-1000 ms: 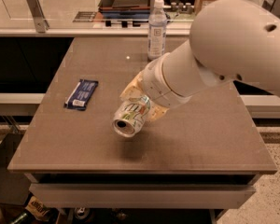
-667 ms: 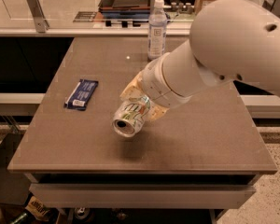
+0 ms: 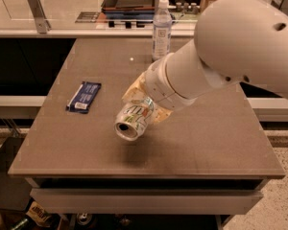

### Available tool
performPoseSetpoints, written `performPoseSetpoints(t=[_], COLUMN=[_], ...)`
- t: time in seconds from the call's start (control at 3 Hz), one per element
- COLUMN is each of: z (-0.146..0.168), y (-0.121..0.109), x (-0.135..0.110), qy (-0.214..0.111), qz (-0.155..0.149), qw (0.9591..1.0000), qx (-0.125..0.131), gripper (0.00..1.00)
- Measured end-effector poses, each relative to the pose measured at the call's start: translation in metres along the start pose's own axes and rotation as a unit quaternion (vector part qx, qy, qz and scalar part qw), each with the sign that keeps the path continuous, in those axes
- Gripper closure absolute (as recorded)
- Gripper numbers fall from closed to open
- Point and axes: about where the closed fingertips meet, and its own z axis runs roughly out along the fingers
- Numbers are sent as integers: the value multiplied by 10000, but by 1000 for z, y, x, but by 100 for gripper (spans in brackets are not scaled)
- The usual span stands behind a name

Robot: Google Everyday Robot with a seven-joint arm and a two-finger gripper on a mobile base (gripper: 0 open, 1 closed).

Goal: Knock 7up can over

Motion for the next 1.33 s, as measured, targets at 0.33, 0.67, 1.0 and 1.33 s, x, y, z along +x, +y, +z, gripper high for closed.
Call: performPoseSetpoints(t=[0.33, 0.67, 1.0, 1.33], z=[-1, -2, -4, -4], y=[-2, -3, -5, -5], x=[-1, -2, -4, -4], qy=[10, 19, 31, 31], qz=[-19, -38, -64, -64], qw=[10000, 10000, 10000, 10000], qx=[4, 8, 14, 14], gripper=[36, 13, 0, 0])
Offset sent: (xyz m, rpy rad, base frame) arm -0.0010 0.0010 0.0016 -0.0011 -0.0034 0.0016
